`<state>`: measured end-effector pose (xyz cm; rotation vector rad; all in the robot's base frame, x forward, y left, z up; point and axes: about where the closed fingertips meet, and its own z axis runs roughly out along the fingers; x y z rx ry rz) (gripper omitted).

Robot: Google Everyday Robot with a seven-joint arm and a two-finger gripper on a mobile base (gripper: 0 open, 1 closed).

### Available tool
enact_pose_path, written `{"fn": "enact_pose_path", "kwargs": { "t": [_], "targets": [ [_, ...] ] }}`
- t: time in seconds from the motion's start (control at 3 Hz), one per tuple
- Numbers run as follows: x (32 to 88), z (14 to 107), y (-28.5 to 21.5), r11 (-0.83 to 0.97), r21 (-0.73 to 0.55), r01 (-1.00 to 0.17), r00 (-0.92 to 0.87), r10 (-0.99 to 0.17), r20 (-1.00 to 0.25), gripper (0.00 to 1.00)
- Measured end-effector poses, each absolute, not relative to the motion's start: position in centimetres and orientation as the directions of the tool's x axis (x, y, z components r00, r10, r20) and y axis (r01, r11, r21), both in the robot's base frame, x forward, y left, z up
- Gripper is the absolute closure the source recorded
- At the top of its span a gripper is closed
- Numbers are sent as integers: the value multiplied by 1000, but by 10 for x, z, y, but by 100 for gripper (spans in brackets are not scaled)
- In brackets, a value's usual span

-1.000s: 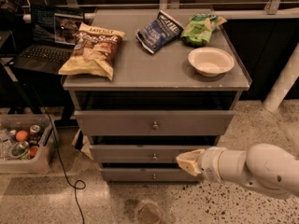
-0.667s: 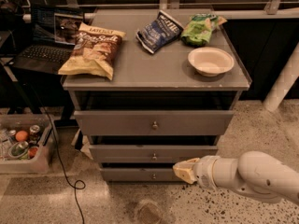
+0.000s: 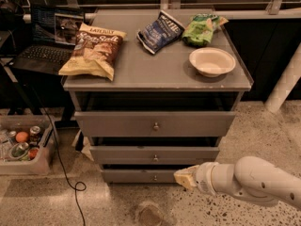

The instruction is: Open bottom drawer

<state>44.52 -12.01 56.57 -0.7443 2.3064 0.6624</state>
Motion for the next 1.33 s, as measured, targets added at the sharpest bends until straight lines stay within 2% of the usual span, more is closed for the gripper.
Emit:
{"fn": "enact_pose_path", "kwargs": {
  "t": [0.33,0.67,1.0,1.33],
  "targets": [
    [445,557,-118,742,235,-627,-653,-337,-678,100],
    [418,501,-106,758,204,-619,-673,-379,-635,100],
    [417,430,-126,816,189,-547,-717,-341,-608,100],
    [413,418,-124,820,203,-535,-730,-327,-600,100]
  ]
}}
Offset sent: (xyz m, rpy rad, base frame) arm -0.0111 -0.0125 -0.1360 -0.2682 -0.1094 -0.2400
